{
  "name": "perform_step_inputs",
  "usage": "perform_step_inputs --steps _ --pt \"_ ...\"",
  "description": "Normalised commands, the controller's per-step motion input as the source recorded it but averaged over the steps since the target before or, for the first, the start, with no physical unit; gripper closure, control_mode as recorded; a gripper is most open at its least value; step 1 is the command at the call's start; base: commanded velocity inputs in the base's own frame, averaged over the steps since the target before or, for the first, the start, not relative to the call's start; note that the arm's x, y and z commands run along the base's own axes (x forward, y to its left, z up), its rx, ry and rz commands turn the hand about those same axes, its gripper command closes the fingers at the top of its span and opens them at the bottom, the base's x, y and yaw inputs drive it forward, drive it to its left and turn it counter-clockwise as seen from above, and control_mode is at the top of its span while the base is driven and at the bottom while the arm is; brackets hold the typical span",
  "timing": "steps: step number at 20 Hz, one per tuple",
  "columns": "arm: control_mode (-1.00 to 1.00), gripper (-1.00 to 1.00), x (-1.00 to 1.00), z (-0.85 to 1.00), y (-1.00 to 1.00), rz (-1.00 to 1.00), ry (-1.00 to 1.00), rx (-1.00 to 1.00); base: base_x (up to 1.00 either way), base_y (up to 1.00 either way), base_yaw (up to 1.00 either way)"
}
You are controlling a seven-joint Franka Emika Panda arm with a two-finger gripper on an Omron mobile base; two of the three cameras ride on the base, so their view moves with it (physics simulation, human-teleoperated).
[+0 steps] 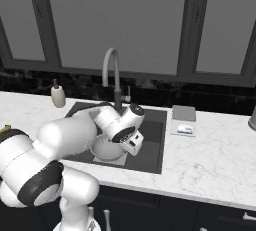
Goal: Put the colander in the sink, put the mango, banana in the colander, and turn on the sink faucet and pour water over the colander.
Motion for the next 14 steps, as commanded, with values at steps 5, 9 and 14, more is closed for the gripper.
perform_step_inputs --steps 5,9,14 --pt "-1.0 -1.0 -0.67 0.59 0.32 0.12 -0.24 -0.16 0.0 0.0 0.0" --pt "-1.0 -1.0 -0.44 0.6 0.48 0.03 -0.2 -0.13 0.0 0.0 0.0" --pt "-1.0 -1.0 -0.32 0.46 0.67 0.0 -0.04 -0.11 0.0 0.0 0.0"
